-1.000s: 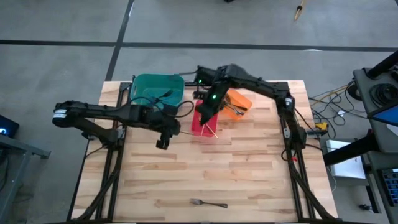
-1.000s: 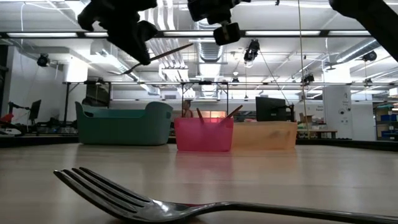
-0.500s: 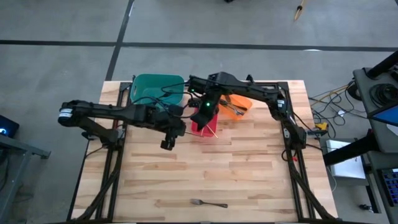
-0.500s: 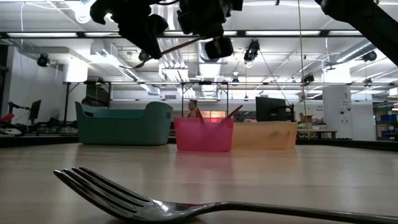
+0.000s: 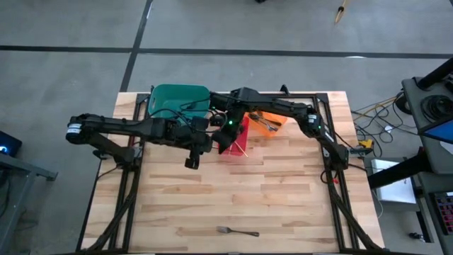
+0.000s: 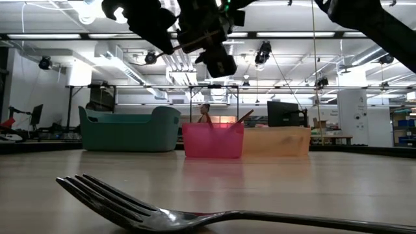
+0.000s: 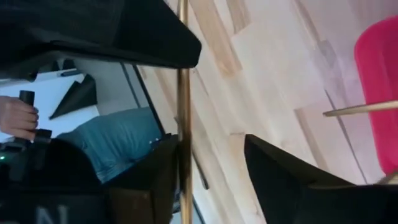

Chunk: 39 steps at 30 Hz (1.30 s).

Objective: Sort silverware by color (type)
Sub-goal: Put the golden fork into the red bin

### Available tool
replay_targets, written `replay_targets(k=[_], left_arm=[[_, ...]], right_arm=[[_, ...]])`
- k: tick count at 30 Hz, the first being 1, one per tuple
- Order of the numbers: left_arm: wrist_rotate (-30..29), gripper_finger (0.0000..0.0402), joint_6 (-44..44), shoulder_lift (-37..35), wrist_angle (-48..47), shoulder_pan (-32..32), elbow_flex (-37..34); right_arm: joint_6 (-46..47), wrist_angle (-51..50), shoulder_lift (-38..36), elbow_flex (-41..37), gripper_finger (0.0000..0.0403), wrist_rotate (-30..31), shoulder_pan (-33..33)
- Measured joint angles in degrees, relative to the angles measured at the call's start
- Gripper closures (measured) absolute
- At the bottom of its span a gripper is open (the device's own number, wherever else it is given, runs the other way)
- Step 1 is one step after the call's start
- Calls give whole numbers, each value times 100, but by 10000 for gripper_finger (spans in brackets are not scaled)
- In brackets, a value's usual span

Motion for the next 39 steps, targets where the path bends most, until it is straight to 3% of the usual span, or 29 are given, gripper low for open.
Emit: replay_targets(k=[5,9,18,24,39], left_arm=[[-2,401,-7,0,-29,0,12],[-6,401,-19,0,-34,0,12],[-62,401,43,-4,-37,2,7],[-97,393,-519,-7,-65,24,78],[-462,289,-1617,-4,-282,253,530]], right_arm=[[-67,35,155,0,207,-251,-2],[-141,38,212,-4,222,-250,0],[-296,246,206,-3,382,-319,0],[-615,263,186,-4,391,-436,-22],[-1198,272,172,-2,394,-848,-423]])
